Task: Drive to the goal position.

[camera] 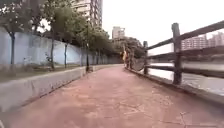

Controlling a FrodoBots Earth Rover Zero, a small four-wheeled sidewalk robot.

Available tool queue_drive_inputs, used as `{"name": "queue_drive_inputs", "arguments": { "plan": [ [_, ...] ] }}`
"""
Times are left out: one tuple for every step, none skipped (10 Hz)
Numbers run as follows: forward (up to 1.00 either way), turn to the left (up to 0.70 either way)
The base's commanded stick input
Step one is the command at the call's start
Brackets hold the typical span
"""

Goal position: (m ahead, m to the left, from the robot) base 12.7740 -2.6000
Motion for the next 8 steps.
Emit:
{"name": "queue_drive_inputs", "arguments": {
  "plan": [
    [1.0,0.0],
    [1.0,0.0],
    [1.0,0.0],
    [1.0,0.0],
    [0.96,0.0],
    [0.87,0.0],
    [0.99,0.0],
    [1.0,0.0]
  ]
}}
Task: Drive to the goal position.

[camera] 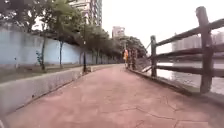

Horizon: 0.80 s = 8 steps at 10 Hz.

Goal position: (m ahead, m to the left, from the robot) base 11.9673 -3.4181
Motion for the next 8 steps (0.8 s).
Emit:
{"name": "queue_drive_inputs", "arguments": {
  "plan": [
    [1.0,0.0],
    [1.0,0.0],
    [1.0,0.0],
    [1.0,0.0],
    [1.0,0.0],
    [1.0,0.0],
    [1.0,0.0],
    [1.0,0.0]
  ]
}}
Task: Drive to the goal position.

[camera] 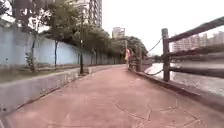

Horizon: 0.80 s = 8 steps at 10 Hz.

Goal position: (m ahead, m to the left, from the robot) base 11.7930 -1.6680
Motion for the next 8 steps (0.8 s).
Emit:
{"name": "queue_drive_inputs", "arguments": {
  "plan": [
    [1.0,0.0],
    [1.0,0.0],
    [1.0,0.0],
    [1.0,0.0],
    [1.0,0.0],
    [1.0,0.0],
    [1.0,0.0],
    [1.0,0.0]
  ]
}}
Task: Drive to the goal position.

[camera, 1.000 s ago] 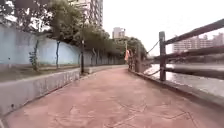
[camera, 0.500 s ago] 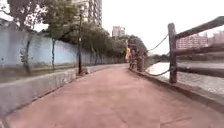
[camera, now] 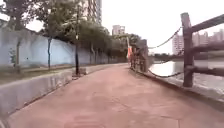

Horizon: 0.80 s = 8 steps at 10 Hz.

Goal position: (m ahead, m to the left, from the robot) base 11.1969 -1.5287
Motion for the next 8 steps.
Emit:
{"name": "queue_drive_inputs", "arguments": {
  "plan": [
    [1.0,0.0],
    [1.0,0.0],
    [1.0,0.0],
    [1.0,0.0],
    [1.0,0.0],
    [1.0,0.0],
    [1.0,0.0],
    [1.0,0.0]
  ]
}}
